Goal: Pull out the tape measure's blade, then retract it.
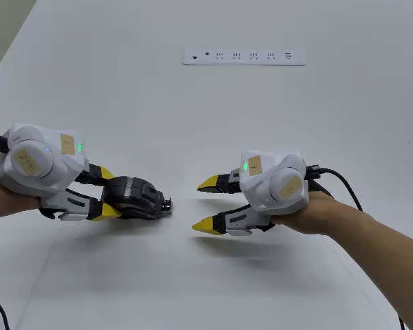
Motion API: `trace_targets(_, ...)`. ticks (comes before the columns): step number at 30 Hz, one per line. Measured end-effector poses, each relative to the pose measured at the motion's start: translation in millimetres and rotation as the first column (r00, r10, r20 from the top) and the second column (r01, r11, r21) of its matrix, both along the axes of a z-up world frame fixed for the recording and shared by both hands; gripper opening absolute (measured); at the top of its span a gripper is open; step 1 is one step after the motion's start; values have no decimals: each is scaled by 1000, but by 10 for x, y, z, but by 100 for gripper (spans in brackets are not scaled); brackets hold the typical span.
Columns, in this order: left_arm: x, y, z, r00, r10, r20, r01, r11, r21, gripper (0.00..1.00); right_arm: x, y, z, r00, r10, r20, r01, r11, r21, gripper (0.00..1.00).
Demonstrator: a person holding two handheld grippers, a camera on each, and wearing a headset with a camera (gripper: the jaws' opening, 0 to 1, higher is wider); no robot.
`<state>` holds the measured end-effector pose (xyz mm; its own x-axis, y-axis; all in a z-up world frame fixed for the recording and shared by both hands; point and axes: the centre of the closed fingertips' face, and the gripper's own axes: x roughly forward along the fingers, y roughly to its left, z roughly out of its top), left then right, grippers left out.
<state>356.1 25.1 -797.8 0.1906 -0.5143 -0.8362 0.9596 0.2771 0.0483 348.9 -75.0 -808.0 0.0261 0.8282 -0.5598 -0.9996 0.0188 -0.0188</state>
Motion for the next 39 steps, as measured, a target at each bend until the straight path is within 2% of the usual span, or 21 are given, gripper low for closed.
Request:
trace_targets(7, 10, 6, -4, 1000, -3, -19, 3, 1000, 8, 27, 3, 154, -40, 1000, 7, -11, -7, 1000, 8, 33)
trace_targets(13, 3, 8, -4, 1000, -3, -28, 3, 1000, 13, 27, 12, 258, -87, 1000, 29, 0, -29, 1000, -10, 28)
trace_targets(17, 3, 7, -3, 1000, -4, -31, 4, 1000, 17, 27, 16, 303, -112, 999, 36, -10, -37, 999, -14, 27)
trace_targets(25, 13, 8, -3, 999, -4, -36, 5, 1000, 27, 27, 65, 416, -120, 999, 10, -35, -10, 1000, -5, 20)
trace_targets(39, 21, -6, -5, 999, -1, -33, 1, 1000, 13, 27, 80, 457, -195, 1000, 27, -2, -27, 999, -31, 14)
